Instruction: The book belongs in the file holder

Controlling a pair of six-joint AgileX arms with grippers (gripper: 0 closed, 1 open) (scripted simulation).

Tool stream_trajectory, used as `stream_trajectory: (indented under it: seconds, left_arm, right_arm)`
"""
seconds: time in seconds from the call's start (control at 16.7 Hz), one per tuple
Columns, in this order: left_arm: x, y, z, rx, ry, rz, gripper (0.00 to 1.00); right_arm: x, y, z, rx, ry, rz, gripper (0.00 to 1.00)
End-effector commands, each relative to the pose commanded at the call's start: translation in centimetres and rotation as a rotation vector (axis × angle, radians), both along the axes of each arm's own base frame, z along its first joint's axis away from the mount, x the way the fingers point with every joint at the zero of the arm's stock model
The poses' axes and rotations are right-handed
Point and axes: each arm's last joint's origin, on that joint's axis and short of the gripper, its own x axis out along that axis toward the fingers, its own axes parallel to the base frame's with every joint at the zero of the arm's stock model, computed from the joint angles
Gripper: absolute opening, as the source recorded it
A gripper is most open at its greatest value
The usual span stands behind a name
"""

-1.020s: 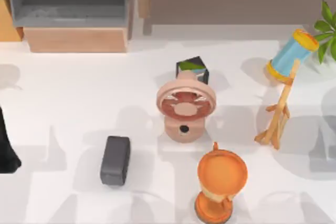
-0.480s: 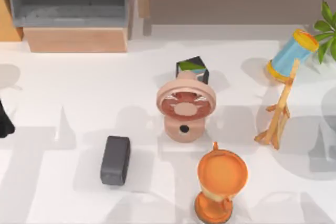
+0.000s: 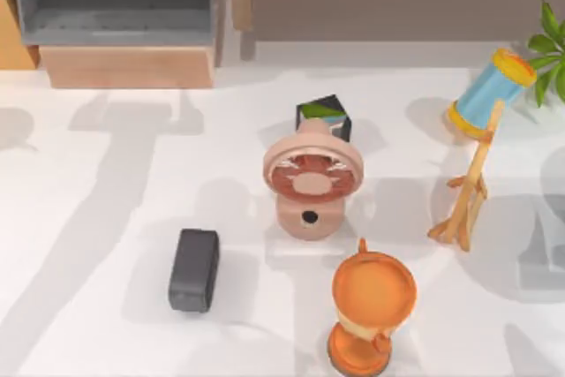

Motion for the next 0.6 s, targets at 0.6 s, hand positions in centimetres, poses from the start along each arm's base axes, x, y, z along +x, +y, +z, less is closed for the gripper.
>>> stream_trajectory:
  seconds: [0.6]
  left_arm:
    - [16.6,-25.0,-3.1,0.018,0.034,0.000,1.00]
  right_arm:
    - [0.0,0.0,0.0,0.000,0.000,0.000,1.00]
